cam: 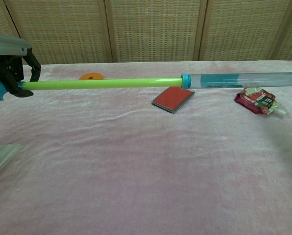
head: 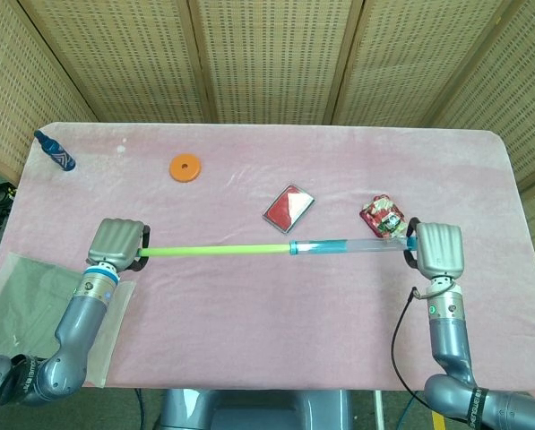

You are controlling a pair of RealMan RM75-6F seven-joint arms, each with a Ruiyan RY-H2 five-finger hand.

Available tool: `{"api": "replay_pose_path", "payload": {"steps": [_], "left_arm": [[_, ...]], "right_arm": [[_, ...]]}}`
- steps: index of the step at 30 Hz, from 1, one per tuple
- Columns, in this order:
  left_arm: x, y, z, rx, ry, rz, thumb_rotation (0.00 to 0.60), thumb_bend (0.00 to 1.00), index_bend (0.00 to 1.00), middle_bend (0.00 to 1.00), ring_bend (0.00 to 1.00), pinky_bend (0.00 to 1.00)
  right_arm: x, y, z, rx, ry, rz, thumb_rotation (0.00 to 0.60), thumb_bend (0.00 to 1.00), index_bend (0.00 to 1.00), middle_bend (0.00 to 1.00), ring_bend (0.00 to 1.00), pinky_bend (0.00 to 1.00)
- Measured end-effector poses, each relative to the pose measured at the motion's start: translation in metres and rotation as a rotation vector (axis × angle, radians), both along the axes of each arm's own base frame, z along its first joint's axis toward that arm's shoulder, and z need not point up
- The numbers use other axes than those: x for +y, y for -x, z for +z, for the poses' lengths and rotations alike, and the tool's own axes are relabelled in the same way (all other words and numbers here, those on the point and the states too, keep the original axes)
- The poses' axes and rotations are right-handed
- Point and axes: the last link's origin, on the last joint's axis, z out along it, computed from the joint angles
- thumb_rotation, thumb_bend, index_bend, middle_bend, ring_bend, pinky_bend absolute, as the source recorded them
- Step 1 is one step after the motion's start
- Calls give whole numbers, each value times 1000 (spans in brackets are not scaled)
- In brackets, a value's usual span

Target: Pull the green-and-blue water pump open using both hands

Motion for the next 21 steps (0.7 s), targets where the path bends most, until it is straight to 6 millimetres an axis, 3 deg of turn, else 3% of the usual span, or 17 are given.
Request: {"api": "replay_pose_path", "payload": {"steps": [2,3,4,7,10,21], "left_arm": [[0,-1,0,4,2,-10,600,338,199,312,322,396],[-1,-1,0,17,5,-18,600,291,110,202,220,307],[-1,-1,0,23,7,-21,600,268,67,144,162,253],[-4,-3,1,46,23,-33,600,239,2,33,36,142],[-6,-4,1,42,33,-28,600,231,0,10,0,106],[-9,0,1,-6,27,-33,600,226,0,0,0,70]], "right_arm": [[2,1,-1,1,-17,-1,600,293,292,435,461,433],[3,1,-2,5,-27,-4,600,275,248,358,388,396],[3,2,-2,9,-37,-9,600,257,199,265,295,350],[5,4,-3,20,-71,-27,600,231,127,128,162,285],[6,5,-3,24,-96,-45,600,212,85,48,91,261],[8,17,8,5,-97,-75,600,210,82,4,35,235]]}}
